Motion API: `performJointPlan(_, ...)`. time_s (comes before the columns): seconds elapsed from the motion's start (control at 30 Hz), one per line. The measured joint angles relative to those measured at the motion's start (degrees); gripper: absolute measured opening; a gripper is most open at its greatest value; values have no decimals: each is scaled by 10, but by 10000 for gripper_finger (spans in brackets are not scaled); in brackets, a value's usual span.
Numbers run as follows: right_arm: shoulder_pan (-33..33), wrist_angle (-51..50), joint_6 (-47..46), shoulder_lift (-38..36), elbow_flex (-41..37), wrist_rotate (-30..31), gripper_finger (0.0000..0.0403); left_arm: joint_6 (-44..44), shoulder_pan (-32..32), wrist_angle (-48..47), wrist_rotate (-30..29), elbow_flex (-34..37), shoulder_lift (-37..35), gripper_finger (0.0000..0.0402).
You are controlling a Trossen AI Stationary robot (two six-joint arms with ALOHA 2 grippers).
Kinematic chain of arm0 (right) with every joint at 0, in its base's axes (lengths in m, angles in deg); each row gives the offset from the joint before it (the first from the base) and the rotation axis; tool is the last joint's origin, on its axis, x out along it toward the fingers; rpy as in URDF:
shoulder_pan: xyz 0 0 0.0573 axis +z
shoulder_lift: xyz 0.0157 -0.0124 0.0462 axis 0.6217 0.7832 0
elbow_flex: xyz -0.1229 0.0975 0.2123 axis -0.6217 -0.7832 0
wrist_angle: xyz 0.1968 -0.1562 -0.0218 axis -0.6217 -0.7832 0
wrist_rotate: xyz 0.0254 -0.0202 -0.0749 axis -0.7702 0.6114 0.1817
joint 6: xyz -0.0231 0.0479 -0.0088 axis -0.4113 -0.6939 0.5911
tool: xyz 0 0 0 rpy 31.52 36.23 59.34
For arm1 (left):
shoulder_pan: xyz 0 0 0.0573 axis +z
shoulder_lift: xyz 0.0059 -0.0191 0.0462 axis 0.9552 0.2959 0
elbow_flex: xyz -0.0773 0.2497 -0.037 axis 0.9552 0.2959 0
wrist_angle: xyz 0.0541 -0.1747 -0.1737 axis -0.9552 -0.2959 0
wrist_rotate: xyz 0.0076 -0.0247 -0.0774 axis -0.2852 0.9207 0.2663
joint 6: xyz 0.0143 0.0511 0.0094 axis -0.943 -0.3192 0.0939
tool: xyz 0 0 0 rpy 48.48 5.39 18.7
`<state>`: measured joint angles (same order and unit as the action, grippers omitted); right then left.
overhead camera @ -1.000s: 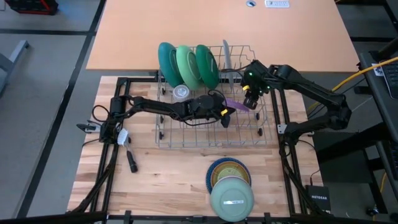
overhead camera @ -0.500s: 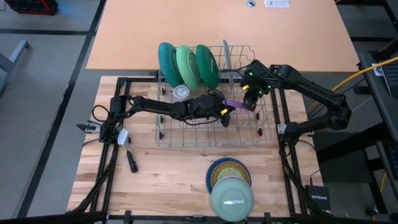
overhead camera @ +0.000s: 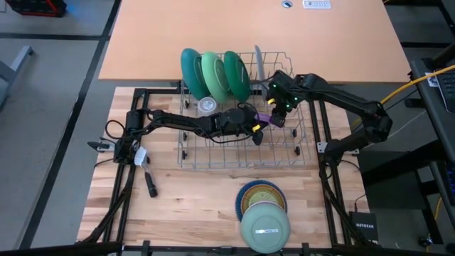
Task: Sort dishes
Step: Put the purple plate in the dish rack
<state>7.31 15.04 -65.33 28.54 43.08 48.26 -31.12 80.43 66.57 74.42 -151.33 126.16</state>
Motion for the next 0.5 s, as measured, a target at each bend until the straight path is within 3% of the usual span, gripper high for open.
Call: performJointPlan(0.5, 0, -54, -30, -2, 0, -2, 144, -81, 3, -1, -19, 0, 0, 1)
